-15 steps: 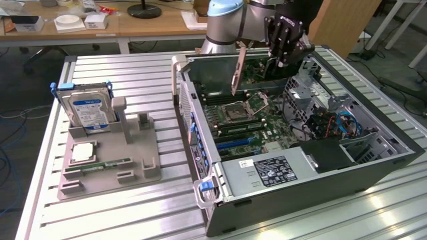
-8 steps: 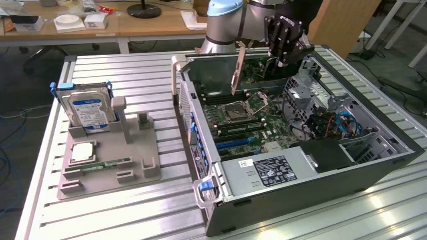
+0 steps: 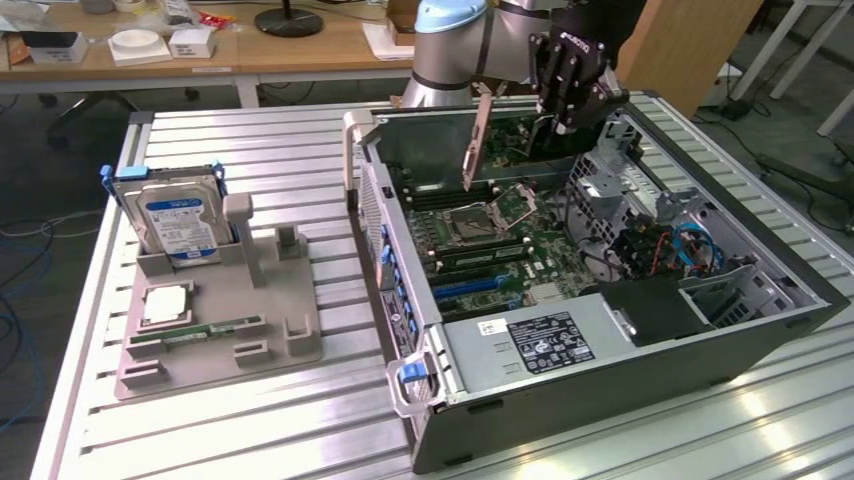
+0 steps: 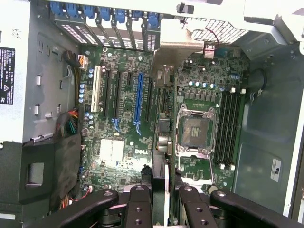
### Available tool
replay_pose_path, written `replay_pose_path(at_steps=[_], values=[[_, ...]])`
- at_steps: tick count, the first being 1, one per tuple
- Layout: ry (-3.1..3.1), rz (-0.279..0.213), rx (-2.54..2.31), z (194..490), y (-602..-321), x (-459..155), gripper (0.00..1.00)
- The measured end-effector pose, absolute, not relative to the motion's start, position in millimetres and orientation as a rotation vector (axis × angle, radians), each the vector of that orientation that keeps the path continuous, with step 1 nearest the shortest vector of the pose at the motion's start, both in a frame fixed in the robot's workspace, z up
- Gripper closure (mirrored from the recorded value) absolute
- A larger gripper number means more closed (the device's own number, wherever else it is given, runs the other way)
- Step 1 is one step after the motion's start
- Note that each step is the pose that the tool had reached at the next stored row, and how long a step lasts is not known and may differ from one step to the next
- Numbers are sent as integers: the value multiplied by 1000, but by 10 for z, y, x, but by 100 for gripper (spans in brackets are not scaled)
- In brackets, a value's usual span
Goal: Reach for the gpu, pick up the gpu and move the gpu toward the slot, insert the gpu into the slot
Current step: 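Insert the gpu into the slot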
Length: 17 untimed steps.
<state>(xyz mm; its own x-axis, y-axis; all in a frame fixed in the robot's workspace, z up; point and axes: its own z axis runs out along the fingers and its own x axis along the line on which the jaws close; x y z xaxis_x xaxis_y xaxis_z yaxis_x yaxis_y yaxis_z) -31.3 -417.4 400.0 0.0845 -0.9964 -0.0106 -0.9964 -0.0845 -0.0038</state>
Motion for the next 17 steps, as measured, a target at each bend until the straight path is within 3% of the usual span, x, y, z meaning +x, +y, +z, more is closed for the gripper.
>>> replay_pose_path(at_steps=[17], values=[[2205,0,-2217,3961,-4160,-313,73]])
